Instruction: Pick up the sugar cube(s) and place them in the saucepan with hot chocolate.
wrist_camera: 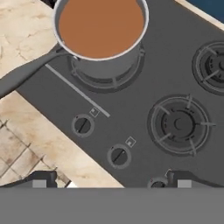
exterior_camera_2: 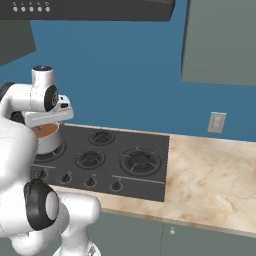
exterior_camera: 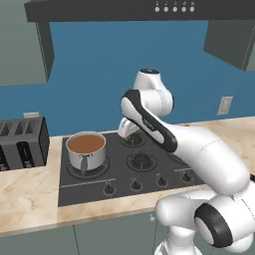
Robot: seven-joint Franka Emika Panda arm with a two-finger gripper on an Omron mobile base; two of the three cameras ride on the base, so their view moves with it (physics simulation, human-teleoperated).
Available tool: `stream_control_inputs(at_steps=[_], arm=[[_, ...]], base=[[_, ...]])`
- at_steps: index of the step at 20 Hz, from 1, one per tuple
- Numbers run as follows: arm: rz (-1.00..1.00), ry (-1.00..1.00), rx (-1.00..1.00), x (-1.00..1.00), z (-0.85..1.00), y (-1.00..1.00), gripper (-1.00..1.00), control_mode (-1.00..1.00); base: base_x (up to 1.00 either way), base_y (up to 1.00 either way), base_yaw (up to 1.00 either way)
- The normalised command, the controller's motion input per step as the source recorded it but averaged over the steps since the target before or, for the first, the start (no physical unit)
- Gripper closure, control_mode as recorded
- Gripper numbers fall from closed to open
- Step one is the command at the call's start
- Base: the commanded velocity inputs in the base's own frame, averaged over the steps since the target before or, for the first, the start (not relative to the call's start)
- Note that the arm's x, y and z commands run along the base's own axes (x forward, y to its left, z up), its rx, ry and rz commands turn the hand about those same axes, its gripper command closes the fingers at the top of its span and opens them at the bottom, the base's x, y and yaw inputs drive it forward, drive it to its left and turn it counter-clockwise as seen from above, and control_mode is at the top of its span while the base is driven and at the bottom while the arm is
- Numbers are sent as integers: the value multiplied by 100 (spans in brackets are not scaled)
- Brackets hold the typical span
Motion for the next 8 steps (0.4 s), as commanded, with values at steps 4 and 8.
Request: stream_control_inputs(at_steps=[4,8], arm=[[-13,-6,7,-94,58,-75,-100,-100],[-14,-1,6,-92,52,-76,-100,-100]], base=[[0,0,0],[0,0,0]])
